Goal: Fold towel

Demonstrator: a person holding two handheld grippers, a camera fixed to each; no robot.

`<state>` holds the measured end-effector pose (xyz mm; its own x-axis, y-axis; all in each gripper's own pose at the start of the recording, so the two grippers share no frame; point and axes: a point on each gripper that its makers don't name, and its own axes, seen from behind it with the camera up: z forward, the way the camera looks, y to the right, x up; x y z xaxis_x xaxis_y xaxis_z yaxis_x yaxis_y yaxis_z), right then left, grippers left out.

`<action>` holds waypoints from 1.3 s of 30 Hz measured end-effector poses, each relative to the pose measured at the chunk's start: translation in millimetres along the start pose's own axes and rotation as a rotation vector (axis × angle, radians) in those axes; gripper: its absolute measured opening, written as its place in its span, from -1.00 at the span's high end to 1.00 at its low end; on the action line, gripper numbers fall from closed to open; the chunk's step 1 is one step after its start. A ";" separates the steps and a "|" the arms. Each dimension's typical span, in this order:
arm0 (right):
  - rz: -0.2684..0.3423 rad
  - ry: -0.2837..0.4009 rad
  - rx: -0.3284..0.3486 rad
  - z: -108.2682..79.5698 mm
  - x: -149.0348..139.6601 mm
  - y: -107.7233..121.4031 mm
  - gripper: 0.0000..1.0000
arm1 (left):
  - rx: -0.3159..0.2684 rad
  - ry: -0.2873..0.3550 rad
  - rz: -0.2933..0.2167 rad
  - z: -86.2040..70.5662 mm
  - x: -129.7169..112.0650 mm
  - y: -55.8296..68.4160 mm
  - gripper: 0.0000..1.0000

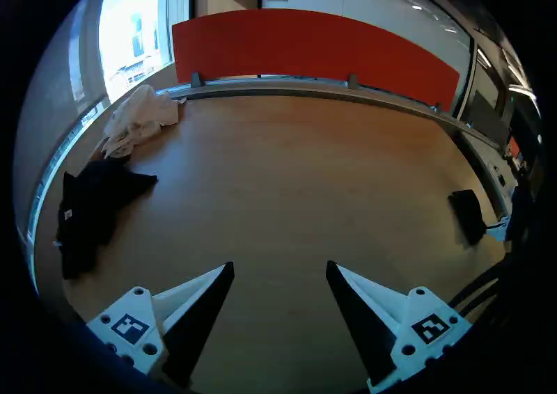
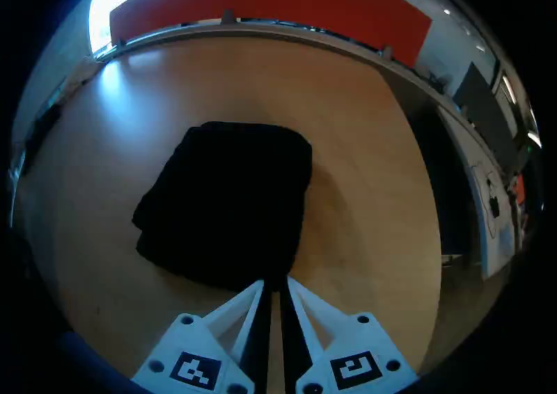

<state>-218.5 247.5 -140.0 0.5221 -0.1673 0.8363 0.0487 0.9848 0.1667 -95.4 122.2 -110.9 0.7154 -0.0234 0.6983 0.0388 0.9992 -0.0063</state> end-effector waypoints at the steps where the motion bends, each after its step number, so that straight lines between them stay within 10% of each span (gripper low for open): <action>1: 0.002 -0.001 -0.001 -0.3 -0.1 -0.1 0.83 | 0.000 0.000 -0.001 0.0 0.0 0.0 -0.97; 9: 0.025 0.001 -0.021 -4.9 -0.4 3.0 0.62 | -0.002 0.001 -0.006 0.7 0.1 -1.5 -0.97; 25: 0.066 0.058 -0.065 -28.6 7.4 8.6 -0.77 | -0.013 0.009 -0.011 2.2 0.9 -9.4 -0.97; 39: 0.063 0.113 -0.078 -53.6 25.3 -8.4 -0.78 | -0.032 0.032 -0.008 0.4 10.3 -17.6 -0.97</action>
<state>-160.1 237.5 -148.2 0.6182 -0.1031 0.7792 0.0765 0.9945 0.0709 -88.9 104.3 -103.3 0.7372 -0.0331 0.6748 0.0667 0.9975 -0.0239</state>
